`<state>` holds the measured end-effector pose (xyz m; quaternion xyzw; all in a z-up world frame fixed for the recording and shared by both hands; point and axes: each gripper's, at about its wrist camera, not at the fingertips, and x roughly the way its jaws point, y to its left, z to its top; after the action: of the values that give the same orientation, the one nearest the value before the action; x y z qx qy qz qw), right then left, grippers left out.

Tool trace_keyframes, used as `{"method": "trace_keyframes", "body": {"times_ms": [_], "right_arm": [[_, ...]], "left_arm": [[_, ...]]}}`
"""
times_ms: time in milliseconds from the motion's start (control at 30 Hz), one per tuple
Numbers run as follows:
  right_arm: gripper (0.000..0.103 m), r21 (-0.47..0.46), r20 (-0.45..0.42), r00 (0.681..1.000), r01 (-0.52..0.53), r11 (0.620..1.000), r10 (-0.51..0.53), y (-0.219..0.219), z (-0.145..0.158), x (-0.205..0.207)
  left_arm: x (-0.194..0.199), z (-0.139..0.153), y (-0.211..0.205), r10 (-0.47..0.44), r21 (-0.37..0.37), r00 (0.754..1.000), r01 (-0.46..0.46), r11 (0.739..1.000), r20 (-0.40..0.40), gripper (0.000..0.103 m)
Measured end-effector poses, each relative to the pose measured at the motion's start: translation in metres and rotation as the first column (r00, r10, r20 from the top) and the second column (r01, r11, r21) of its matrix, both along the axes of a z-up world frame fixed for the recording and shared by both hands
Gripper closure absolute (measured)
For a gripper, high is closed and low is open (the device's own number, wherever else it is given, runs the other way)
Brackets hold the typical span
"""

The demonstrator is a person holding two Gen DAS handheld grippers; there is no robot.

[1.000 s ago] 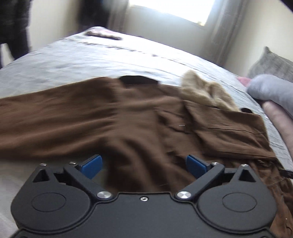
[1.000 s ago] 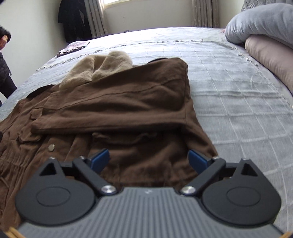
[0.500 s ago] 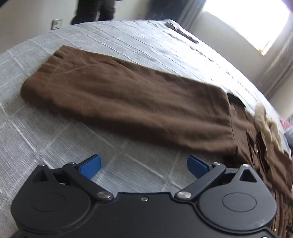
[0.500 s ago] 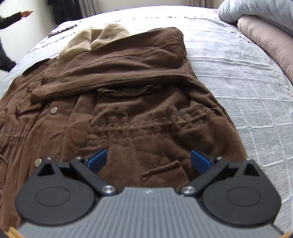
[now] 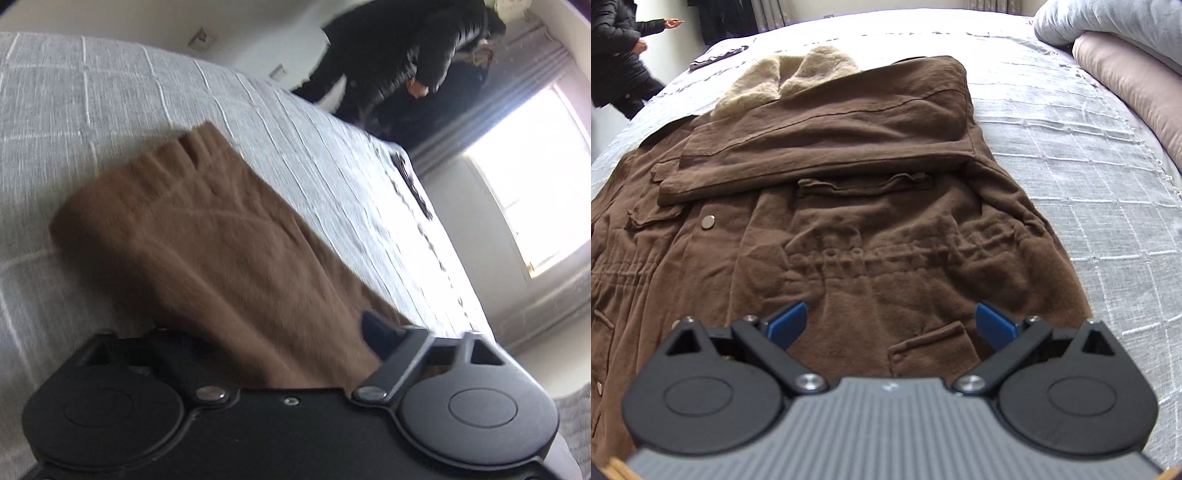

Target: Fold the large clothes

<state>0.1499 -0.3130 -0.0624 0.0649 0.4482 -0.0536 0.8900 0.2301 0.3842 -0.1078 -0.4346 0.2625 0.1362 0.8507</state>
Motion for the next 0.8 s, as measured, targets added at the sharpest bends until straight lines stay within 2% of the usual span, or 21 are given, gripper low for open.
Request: {"method": "trace_keyframes", "body": {"times_ms": [33, 100, 167, 267, 367, 467, 567, 700, 800], "right_arm": [[0.003, -0.001, 0.001, 1.0, -0.001, 1.0, 0.001, 0.0, 0.0, 0.0], [0.003, -0.001, 0.003, 1.0, -0.003, 1.0, 0.003, -0.001, 0.002, 0.001], [0.003, -0.003, 0.005, 1.0, -0.007, 1.0, 0.007, -0.002, 0.003, 0.002], [0.003, -0.013, 0.011, 1.0, -0.014, 1.0, 0.014, -0.005, 0.007, 0.006], [0.003, -0.02, 0.024, 1.0, -0.018, 1.0, 0.019, -0.009, 0.011, 0.012], [0.003, -0.014, 0.041, 0.999, -0.013, 1.0, 0.013, -0.012, 0.014, 0.018], [0.003, 0.004, 0.058, 0.998, -0.013, 1.0, 0.012, -0.016, 0.017, 0.023], [0.003, 0.008, 0.084, 0.996, -0.022, 1.0, 0.021, -0.021, 0.02, 0.031], [0.003, 0.022, 0.113, 0.994, -0.013, 1.0, 0.01, -0.027, 0.022, 0.036]], "left_arm": [[0.003, -0.003, 0.003, 0.019, 0.004, 1.0, -0.019, 1.0, 0.001, 0.045], [0.007, -0.005, 0.008, 0.05, 0.01, 0.999, -0.05, 0.999, -0.001, 0.073], [0.012, 0.0, 0.008, 0.052, 0.028, 0.999, -0.052, 0.998, -0.005, 0.089], [0.011, 0.026, -0.011, 0.01, 0.06, 0.994, -0.017, 0.998, 0.111, 0.093], [0.017, 0.062, -0.054, -0.132, 0.106, 0.965, 0.111, 0.988, 0.226, 0.095], [0.029, 0.097, -0.117, -0.291, 0.156, 0.911, 0.255, 0.954, 0.293, 0.095], [0.042, 0.123, -0.191, -0.434, 0.201, 0.84, 0.387, 0.9, 0.324, 0.095], [0.054, 0.135, -0.294, -0.59, 0.239, 0.739, 0.54, 0.807, 0.325, 0.095], [0.057, 0.12, -0.366, -0.701, 0.236, 0.654, 0.66, 0.713, 0.284, 0.095]]}}
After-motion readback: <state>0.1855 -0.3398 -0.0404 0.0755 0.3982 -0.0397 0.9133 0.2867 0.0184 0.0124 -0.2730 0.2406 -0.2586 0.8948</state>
